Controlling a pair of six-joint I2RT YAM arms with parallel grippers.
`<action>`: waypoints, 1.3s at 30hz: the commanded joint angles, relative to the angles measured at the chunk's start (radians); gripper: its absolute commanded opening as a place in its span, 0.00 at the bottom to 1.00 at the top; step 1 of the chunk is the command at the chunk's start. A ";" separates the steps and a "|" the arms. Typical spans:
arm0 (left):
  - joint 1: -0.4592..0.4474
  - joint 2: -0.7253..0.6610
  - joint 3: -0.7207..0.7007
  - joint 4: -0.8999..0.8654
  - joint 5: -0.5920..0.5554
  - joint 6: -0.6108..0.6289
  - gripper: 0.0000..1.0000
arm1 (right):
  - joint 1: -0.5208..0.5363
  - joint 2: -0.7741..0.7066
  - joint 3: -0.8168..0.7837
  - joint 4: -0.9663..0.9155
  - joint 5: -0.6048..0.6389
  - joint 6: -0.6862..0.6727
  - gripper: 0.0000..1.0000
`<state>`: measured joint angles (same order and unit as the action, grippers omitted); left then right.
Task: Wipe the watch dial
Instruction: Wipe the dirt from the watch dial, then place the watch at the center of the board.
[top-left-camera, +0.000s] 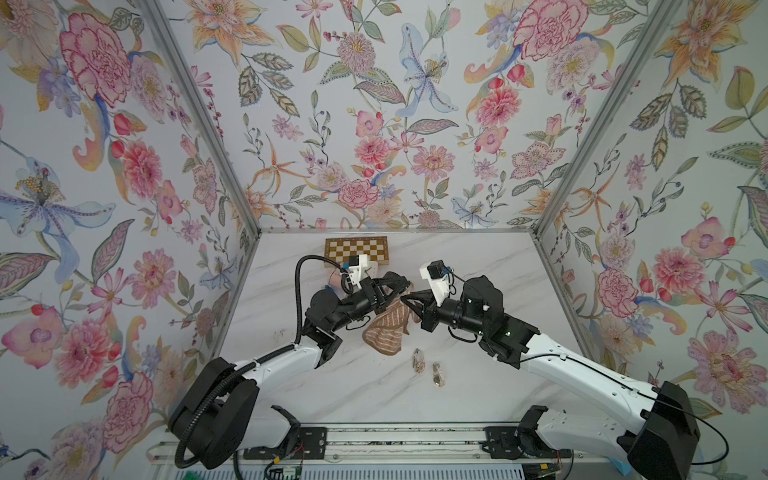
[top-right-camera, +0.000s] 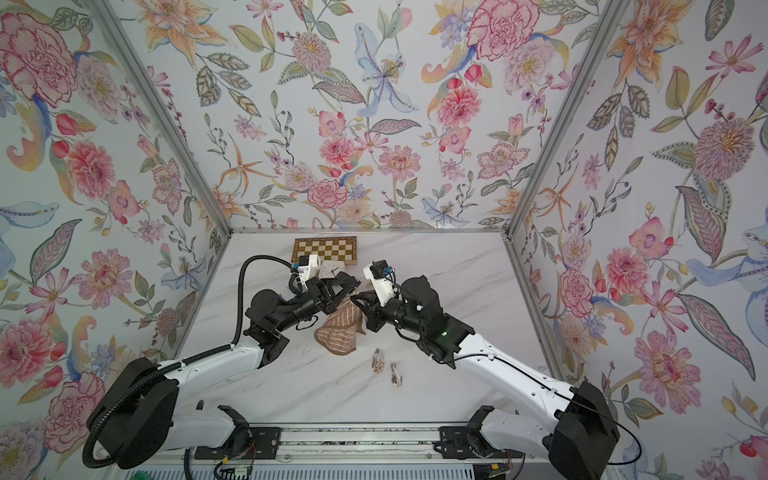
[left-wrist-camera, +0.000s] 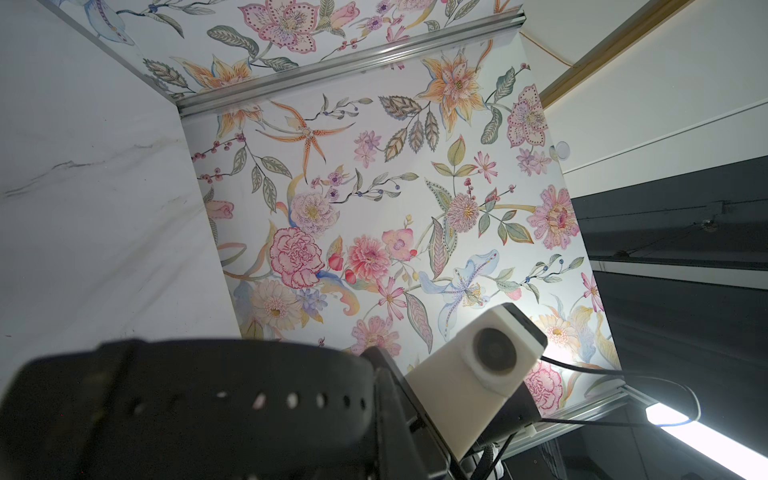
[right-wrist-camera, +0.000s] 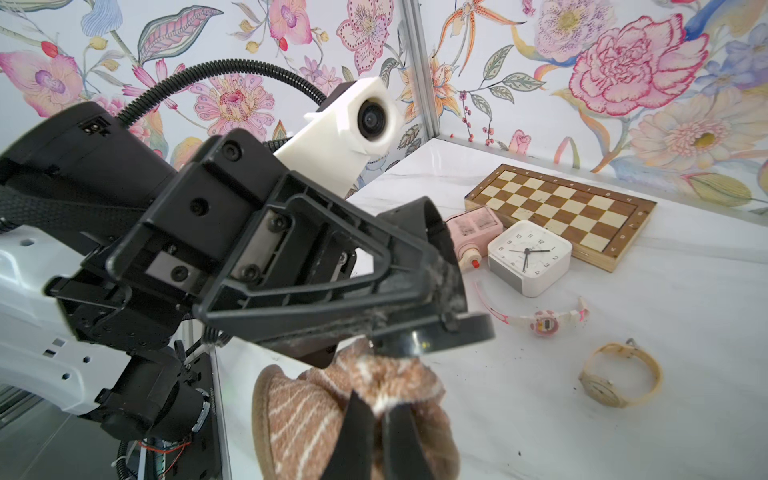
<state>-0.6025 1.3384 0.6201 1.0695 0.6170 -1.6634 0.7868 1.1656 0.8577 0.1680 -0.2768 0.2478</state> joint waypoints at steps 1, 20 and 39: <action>-0.012 -0.022 -0.007 0.017 0.010 0.022 0.00 | -0.026 -0.030 -0.027 0.028 0.008 0.001 0.00; 0.001 -0.125 0.151 -0.739 -0.073 0.476 0.00 | -0.170 -0.180 -0.079 -0.085 0.031 -0.048 0.00; 0.017 0.216 0.703 -1.752 -0.488 1.115 0.00 | -0.305 -0.290 -0.147 -0.176 0.023 -0.086 0.00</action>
<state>-0.5980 1.5074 1.2713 -0.5171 0.2062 -0.6617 0.4835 0.8711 0.7311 -0.0269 -0.2317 0.1635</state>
